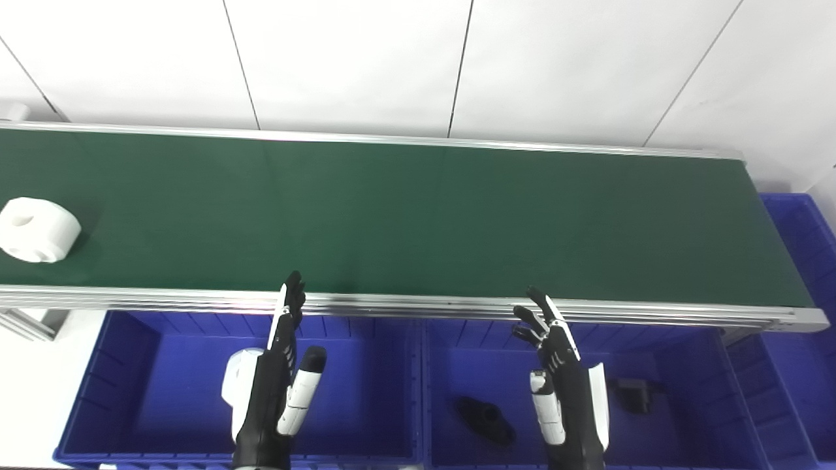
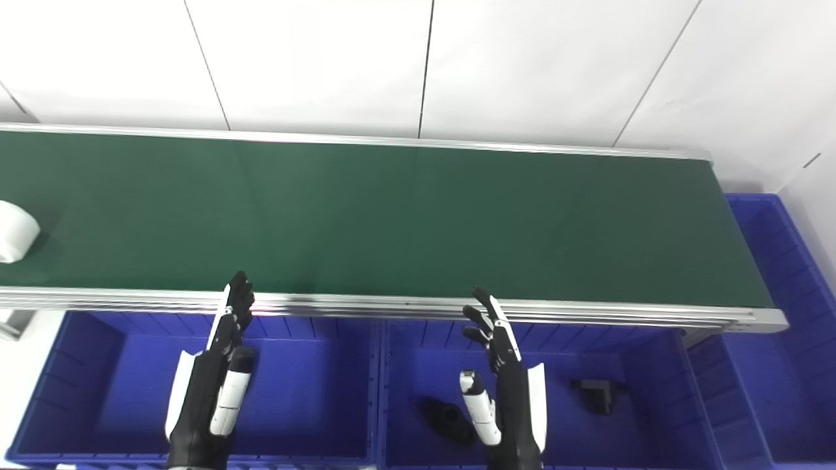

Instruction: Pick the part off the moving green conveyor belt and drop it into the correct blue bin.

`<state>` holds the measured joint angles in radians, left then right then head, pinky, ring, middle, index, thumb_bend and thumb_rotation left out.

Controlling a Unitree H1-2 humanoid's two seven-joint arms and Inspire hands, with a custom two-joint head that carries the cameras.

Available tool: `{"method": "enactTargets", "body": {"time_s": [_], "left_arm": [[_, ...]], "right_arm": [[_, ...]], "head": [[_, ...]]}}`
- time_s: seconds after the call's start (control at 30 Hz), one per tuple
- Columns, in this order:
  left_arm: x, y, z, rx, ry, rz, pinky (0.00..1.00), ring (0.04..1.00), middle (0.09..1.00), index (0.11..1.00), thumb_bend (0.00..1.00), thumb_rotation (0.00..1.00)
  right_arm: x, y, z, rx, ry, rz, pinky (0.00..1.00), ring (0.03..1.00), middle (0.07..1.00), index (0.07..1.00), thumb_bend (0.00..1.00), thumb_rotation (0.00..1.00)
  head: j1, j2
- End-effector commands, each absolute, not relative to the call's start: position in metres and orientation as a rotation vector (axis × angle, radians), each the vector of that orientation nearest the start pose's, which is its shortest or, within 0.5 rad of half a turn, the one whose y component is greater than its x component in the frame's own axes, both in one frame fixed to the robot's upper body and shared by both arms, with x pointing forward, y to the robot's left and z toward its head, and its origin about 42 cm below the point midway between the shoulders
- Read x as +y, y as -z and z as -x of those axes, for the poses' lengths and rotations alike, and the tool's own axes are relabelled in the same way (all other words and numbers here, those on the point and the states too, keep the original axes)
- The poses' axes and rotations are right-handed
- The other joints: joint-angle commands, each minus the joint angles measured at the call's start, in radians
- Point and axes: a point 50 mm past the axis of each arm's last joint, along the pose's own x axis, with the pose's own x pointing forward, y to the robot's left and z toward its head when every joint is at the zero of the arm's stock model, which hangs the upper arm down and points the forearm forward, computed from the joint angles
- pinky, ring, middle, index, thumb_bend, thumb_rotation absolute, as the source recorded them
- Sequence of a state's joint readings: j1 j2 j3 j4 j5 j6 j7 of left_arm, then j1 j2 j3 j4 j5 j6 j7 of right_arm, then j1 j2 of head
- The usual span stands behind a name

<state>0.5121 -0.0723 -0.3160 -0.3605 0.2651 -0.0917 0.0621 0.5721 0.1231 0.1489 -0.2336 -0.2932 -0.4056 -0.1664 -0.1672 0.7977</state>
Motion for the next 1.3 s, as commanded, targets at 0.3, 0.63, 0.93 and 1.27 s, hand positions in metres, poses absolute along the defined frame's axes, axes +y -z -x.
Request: {"method": "enactTargets", "body": {"time_s": [0.3,0.63,0.93,1.27], "left_arm": [[0.124,-0.122,-0.123,-0.029,0.097,-0.046,1.00,0.992,1.000,1.000,0.64,1.00],[0.123,-0.122,-0.124,-0.031,0.096,-0.054,1.00,0.988,1.000,1.000,0.63,1.00],[0.123,-0.122,-0.124,-0.030,0.099,-0.050,1.00,0.990,1.000,1.000,0.61,1.00],[0.109,-0.111,-0.122,-0.019,0.112,-0.070,0.95,0.952,0.994,0.989,0.58,0.98]], "right_arm": [[-0.167,-0.096,-0.101,-0.150,0.144,0.118,0.75,0.835,0.937,0.896,0.72,1.00],[-0.167,-0.094,-0.101,-0.149,0.146,0.121,0.74,0.825,0.934,0.891,0.74,0.99],[-0.168,-0.094,-0.101,-0.145,0.145,0.129,0.73,0.818,0.933,0.890,0.74,1.00],[-0.183,-0.086,-0.098,-0.139,0.106,0.101,0.79,0.853,0.967,0.928,0.70,1.00]], "head": [[-0.002,0.002],[-0.003,0.002],[0.000,0.001],[0.187,-0.075]]}}
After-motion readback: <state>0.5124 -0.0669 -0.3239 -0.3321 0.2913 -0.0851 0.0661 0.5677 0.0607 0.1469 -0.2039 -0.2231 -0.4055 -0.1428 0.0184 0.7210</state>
